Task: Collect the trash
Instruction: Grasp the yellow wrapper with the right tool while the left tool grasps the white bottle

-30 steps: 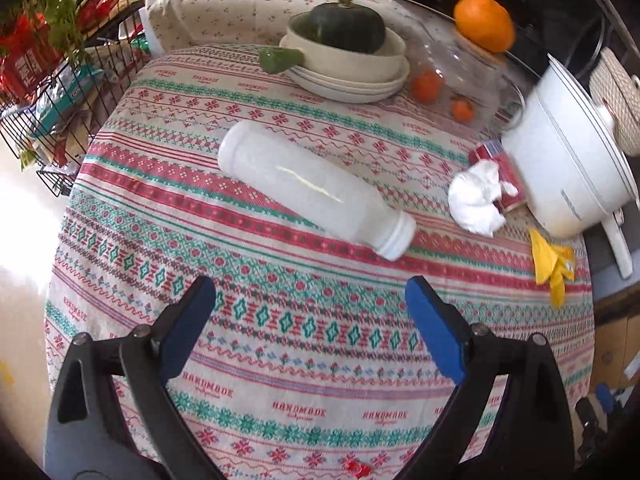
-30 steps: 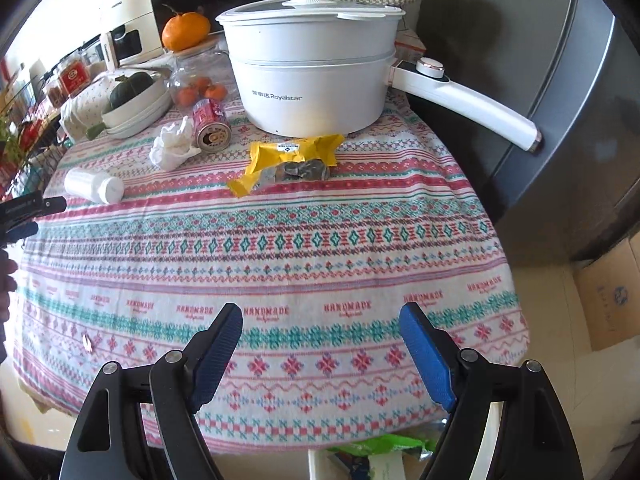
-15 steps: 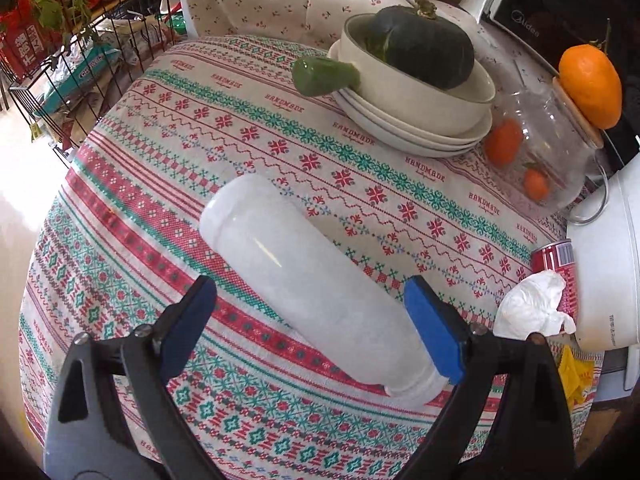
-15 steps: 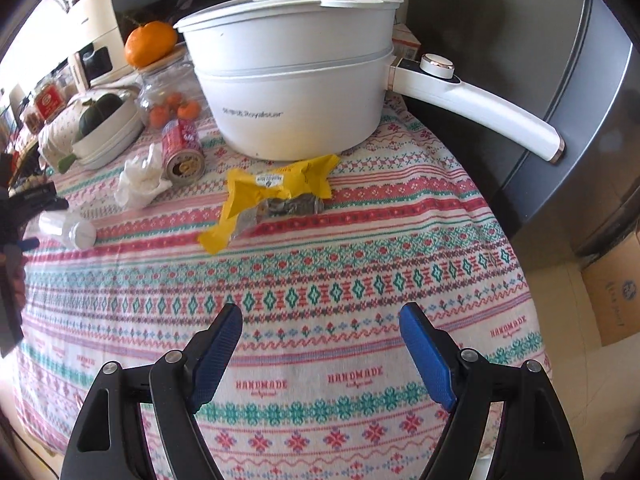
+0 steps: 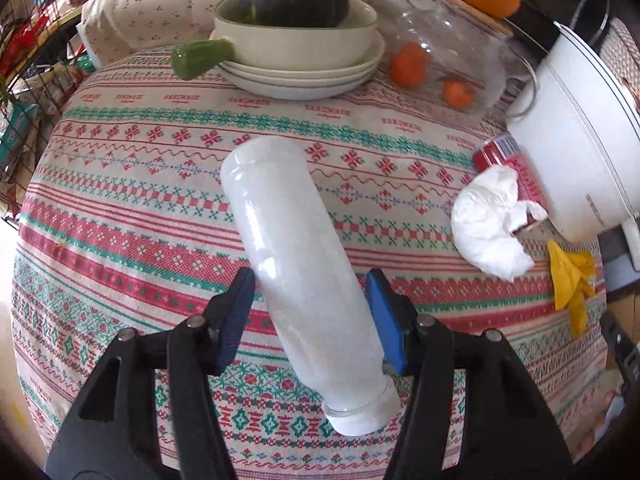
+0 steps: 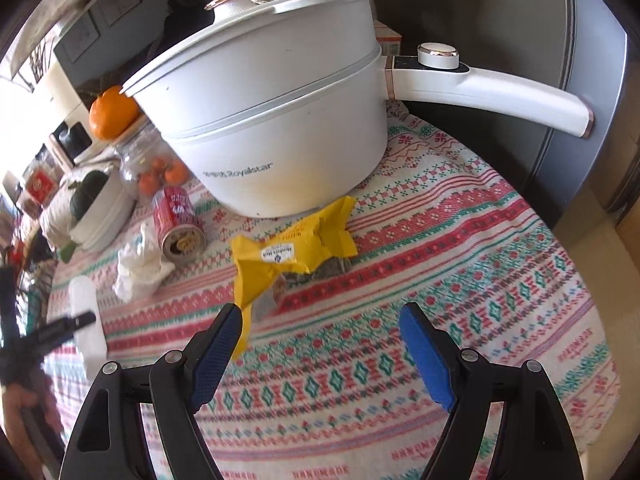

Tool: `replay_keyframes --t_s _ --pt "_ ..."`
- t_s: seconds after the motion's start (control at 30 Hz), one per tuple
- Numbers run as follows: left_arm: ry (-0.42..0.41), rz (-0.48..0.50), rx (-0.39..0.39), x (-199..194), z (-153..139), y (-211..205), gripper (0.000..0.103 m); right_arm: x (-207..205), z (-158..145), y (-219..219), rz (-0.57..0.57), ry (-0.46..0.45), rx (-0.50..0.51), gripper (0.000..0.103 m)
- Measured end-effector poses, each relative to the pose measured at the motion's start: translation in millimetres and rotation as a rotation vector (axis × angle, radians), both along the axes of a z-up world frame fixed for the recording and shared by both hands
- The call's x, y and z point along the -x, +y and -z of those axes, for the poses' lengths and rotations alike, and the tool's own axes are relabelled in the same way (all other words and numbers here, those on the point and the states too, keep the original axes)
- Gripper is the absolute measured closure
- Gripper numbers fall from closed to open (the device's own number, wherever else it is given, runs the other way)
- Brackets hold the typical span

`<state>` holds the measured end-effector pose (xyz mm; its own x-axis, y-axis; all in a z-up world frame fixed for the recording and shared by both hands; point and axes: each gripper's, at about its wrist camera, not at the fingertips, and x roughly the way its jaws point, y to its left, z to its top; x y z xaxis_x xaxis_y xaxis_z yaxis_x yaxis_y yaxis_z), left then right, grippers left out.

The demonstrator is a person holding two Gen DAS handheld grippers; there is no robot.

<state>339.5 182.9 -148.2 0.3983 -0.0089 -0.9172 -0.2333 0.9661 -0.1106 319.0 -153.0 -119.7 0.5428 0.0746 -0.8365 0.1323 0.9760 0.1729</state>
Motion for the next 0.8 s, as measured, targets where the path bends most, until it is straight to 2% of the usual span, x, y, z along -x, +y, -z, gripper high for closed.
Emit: replay_keyframes --t_s 0.23,0.33,0.37,0.43,0.47,0.5,0.6,0.8 --pt "-0.067 0.145 -0.062 31 -8 -17 0.047 -26 25 -4 0.063 -0.055 -0.144 0.022" --pt "-0.069 0.177 -0.061 43 -7 -20 0.048 -37 33 -6 0.095 -0.054 -0.181 0.027" --pt "-0.068 0.185 -0.060 46 -6 -22 0.048 -41 37 -6 0.107 -0.048 -0.183 0.032" --pt "-0.068 0.199 -0.066 53 -7 -29 0.048 -47 42 -7 0.120 -0.036 -0.191 0.050" --pt "-0.070 0.206 -0.072 56 -8 -31 0.048 -49 45 -7 0.116 -0.026 -0.208 0.066" --pt "-0.071 0.212 -0.079 58 -8 -32 0.048 -50 47 -8 0.110 -0.024 -0.237 0.075" --pt "-0.076 0.221 -0.091 68 -12 -39 0.049 -46 40 -4 0.076 -0.042 -0.254 0.090" --pt "-0.101 0.240 -0.091 91 -33 -58 0.050 -17 3 -4 -0.017 -0.074 -0.187 0.094"
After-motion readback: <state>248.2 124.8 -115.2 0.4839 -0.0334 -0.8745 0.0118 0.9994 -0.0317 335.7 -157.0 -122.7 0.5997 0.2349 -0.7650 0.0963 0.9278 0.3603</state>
